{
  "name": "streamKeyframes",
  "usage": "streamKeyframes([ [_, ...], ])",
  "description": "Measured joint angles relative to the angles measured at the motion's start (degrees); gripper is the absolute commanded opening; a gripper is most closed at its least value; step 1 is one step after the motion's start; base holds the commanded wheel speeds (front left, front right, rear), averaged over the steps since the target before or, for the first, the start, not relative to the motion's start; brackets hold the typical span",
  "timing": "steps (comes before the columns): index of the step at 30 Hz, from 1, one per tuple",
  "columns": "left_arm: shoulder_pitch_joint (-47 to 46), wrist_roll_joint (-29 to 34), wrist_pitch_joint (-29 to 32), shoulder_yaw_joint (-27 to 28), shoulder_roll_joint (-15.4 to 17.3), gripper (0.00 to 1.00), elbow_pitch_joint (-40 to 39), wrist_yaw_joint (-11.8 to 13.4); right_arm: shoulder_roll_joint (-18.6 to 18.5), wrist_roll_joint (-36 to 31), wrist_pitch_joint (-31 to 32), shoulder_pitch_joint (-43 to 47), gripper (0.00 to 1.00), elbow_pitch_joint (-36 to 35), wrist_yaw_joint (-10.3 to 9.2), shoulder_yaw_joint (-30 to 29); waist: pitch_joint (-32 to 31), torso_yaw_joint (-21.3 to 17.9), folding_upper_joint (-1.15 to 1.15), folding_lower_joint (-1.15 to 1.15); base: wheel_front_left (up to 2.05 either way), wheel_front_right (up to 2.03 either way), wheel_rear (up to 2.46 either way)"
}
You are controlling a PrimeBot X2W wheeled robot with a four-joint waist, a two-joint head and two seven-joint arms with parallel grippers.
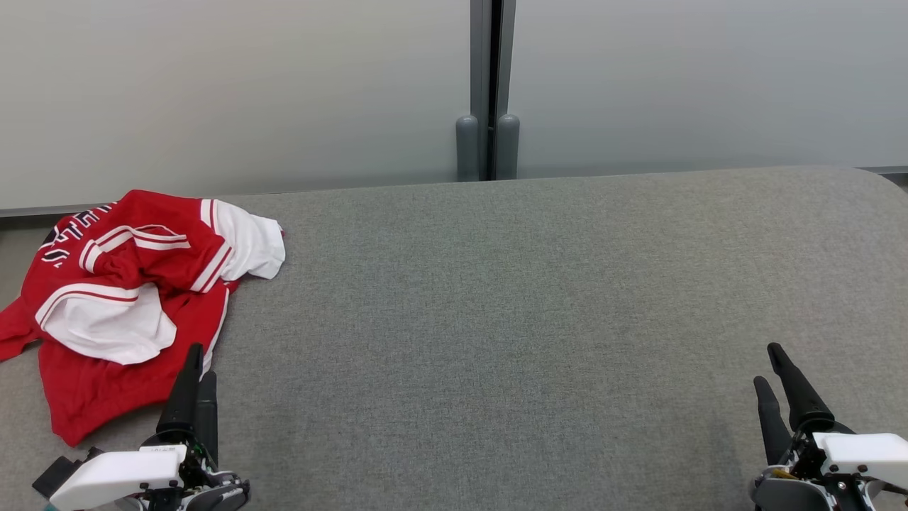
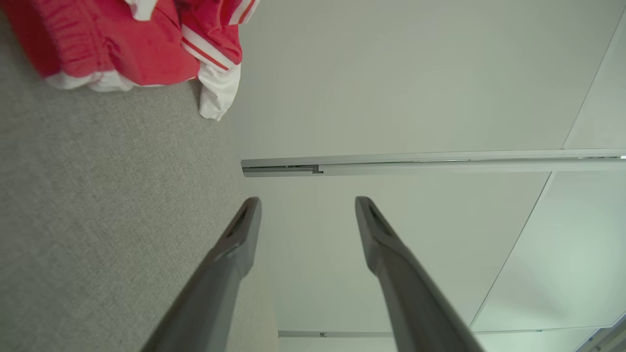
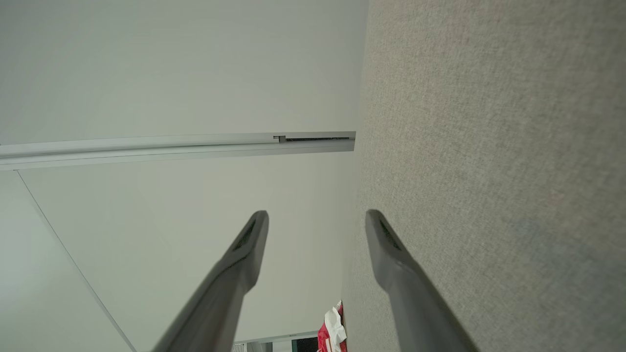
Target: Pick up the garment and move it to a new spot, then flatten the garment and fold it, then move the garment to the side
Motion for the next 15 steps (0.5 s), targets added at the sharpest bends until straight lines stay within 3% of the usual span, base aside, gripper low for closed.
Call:
streamKeyframes([
  [7, 0.34, 1.45, -1.69, -1.2, 0.01, 1.0, -0.29, 0.0, -0.27, -2.52, -1.81, 0.1, 1.0, -0.3, 0.0, 1.47, -0.08, -0.03, 0.0, 0.0, 0.0, 0.0, 0.0],
  [15, 0.64, 8.81, -3.79, -2.5, 0.07, 1.0, -1.21, 0.31, -0.86, -11.56, -3.89, 0.68, 1.0, -2.18, 0.0, 2.77, -0.15, -0.05, 0.0, 0.0, 0.0, 0.0, 0.0],
])
